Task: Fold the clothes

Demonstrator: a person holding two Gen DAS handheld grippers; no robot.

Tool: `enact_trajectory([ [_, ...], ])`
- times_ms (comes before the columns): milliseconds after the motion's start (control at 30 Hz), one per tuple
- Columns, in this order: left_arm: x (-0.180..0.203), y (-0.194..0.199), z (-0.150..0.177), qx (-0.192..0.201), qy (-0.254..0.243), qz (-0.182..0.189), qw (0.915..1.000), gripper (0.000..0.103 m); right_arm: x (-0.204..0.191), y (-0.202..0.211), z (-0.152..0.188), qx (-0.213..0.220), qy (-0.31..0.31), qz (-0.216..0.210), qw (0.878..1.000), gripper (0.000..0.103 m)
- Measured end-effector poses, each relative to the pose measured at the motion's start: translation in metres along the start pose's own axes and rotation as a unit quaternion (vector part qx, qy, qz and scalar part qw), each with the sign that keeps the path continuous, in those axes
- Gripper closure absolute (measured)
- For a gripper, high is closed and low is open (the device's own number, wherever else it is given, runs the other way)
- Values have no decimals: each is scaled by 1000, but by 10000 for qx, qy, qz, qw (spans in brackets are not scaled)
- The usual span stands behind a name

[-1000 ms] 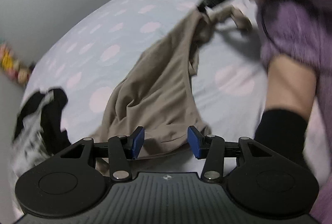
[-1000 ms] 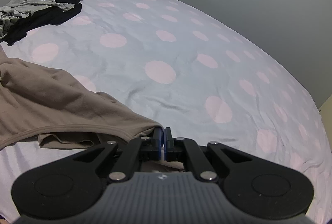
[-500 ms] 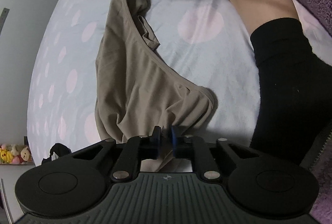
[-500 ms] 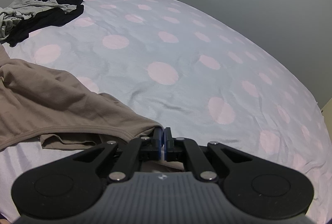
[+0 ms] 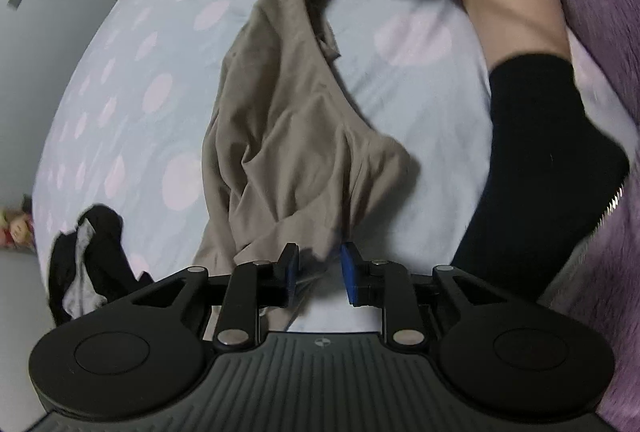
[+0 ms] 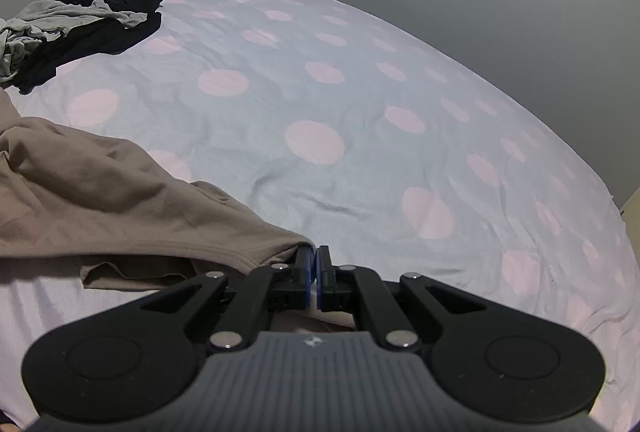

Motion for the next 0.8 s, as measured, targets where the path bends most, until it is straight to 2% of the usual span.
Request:
enact_trajectory([
  [100,6,6,-5,76,-431,-73,9990,69,-1,0,0,9,52,22,10000,100],
  [233,17,4,-15,60,-1259,-216,9918,66,-2,1,0,23,81,34,10000,100],
  [333,30,-4,-17,-71,-1928,-270,9808,66,-1,1,0,32,42,16,10000,100],
  [467,44,-23,-10,-368,-2743,-413,9601,67,-1,1,0,30,25,-3,10000,100],
  [533,45,-30,-5,-455,-3030,-541,9504,73,-1,0,0,29,17,-16,10000,100],
  [567,45,-34,-3,-496,-3159,-606,9456,81,-1,0,0,28,10,-24,10000,100],
  [600,41,-34,-3,-497,-3106,-674,9468,90,-1,0,0,27,3,-31,10000,100],
  [667,33,-34,-4,-496,-2987,-805,9497,95,-1,0,-1,30,-13,-43,10000,100],
  [733,20,-27,-10,-362,-2499,-747,9647,100,-1,0,-1,34,-21,-53,10000,100],
  [800,2,-17,-18,-176,-1775,-644,9819,102,-1,0,-1,26,-16,-56,10000,100],
])
Point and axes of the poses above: each gripper's, at about its wrist camera, not at the fingertips, and y roughly against the way its jaws point, x to its right, z to its underside, the point moved 9 cm from there along -y, roughly the way its jaws point, and after that the axes turned 7 degrees about -y, right-handed, at the moved point
